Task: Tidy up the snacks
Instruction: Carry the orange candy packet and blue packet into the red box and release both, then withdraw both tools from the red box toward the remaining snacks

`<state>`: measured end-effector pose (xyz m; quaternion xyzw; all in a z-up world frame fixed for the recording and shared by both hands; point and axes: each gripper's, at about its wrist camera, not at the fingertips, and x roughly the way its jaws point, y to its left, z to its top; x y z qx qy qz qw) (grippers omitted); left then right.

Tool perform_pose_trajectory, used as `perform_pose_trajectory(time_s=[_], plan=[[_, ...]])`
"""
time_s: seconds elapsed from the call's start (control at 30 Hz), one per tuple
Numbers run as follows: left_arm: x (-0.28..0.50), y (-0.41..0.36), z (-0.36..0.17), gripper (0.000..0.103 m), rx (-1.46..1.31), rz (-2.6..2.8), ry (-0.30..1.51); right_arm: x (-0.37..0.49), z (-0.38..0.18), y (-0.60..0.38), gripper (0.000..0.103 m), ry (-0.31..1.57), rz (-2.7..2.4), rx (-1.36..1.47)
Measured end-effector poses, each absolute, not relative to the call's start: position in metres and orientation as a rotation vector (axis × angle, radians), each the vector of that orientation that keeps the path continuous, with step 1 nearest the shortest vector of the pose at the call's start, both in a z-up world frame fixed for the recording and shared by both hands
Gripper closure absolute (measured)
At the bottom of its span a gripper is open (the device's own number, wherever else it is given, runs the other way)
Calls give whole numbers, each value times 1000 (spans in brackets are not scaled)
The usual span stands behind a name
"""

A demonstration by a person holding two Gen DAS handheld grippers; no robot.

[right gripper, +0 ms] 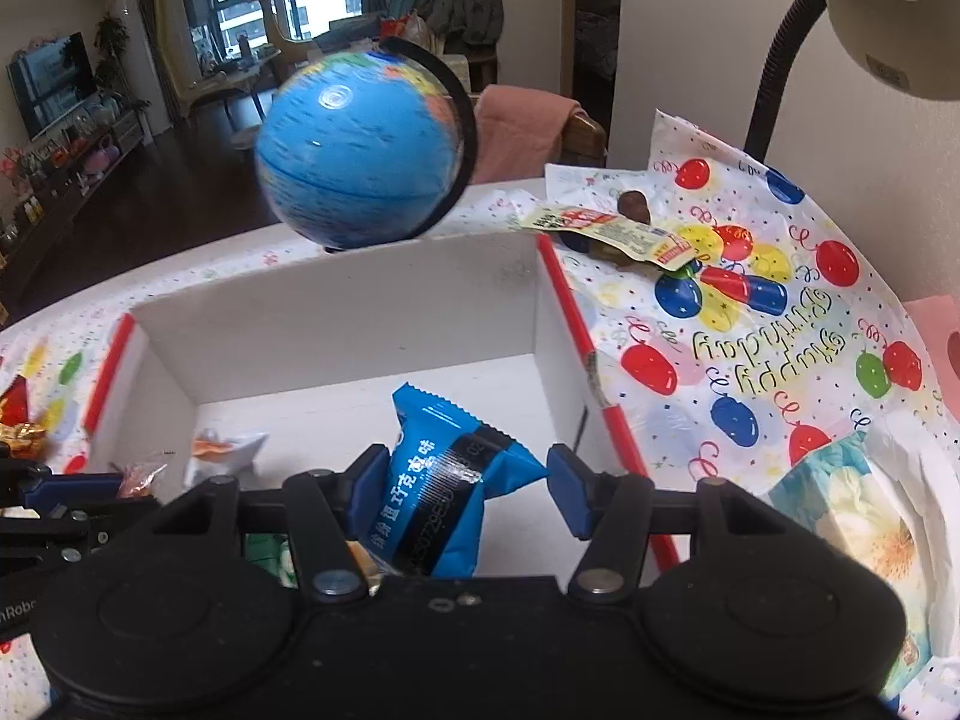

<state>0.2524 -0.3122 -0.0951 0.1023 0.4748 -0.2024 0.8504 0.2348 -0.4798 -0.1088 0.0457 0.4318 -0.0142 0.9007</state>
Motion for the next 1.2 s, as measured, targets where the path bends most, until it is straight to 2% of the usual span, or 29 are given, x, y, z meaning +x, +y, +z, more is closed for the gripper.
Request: perform_pose_trajectory(time_s=[0.43, 0.77, 0.87, 1.0, 1.2], plan=[[268, -344, -127, 87, 296, -457, 1060, 242, -132, -493, 45, 949, -12, 125], [262, -347, -126, 85, 293, -454, 1062, 233, -125, -492, 35, 936, 7, 151], [257, -346, -121, 76, 280, -460, 1058, 227, -119, -492, 30, 924, 11, 165], [249, -341, -113, 55, 264, -458, 1044, 219, -108, -489, 25, 904, 25, 160], [233, -327, -91, 53, 221, -465, 1006, 203, -91, -486, 21, 874, 29, 174]])
